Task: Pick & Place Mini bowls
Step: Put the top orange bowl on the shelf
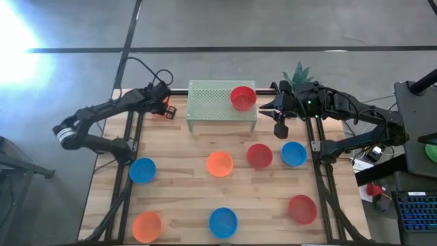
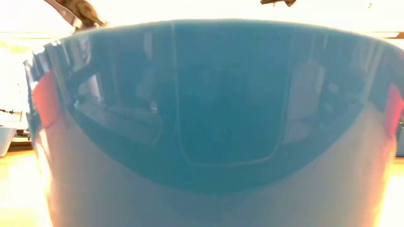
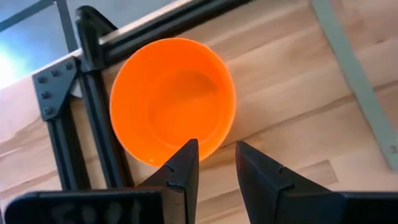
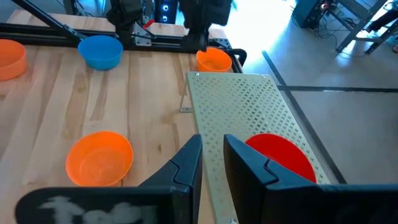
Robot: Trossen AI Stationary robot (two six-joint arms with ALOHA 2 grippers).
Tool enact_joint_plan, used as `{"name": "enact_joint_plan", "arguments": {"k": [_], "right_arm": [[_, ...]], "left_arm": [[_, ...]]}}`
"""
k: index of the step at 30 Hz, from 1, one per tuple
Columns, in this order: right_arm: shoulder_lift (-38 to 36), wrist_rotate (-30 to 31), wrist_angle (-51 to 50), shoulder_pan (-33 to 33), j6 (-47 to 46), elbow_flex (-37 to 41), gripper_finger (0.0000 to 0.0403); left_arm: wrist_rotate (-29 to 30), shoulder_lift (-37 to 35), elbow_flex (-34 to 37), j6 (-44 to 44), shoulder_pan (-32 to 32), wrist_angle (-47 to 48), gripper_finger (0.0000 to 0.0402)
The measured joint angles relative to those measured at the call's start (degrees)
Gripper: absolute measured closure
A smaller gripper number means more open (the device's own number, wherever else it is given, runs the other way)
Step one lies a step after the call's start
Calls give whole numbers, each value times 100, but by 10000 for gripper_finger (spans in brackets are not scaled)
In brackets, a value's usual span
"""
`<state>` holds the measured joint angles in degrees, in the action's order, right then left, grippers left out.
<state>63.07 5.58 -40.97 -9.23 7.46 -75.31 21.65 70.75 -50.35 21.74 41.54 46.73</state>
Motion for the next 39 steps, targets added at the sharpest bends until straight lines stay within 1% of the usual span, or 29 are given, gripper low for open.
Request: {"name": "enact_joint_plan", "arguments": {"k": [6,11,28,35,37,39], "right_arm": [[0,1,-2,0,0,0,339],[0,0,-24,0,7,0,339],[0,0,-29,-2,20,0,339],[0,0,-31,-1,26,0,339],[0,0,-31,-2,46,0,339],[0,2,-31,-2,44,0,339]], "left_arm": [[-4,486,0,-209,81,-213,303],[0,791,0,-217,155,-418,303],[4,1589,0,-362,164,-878,303],[9,1841,0,-412,193,-884,303],[9,1873,0,-474,197,-884,306],[10,1873,0,-538,197,-884,320]]}}
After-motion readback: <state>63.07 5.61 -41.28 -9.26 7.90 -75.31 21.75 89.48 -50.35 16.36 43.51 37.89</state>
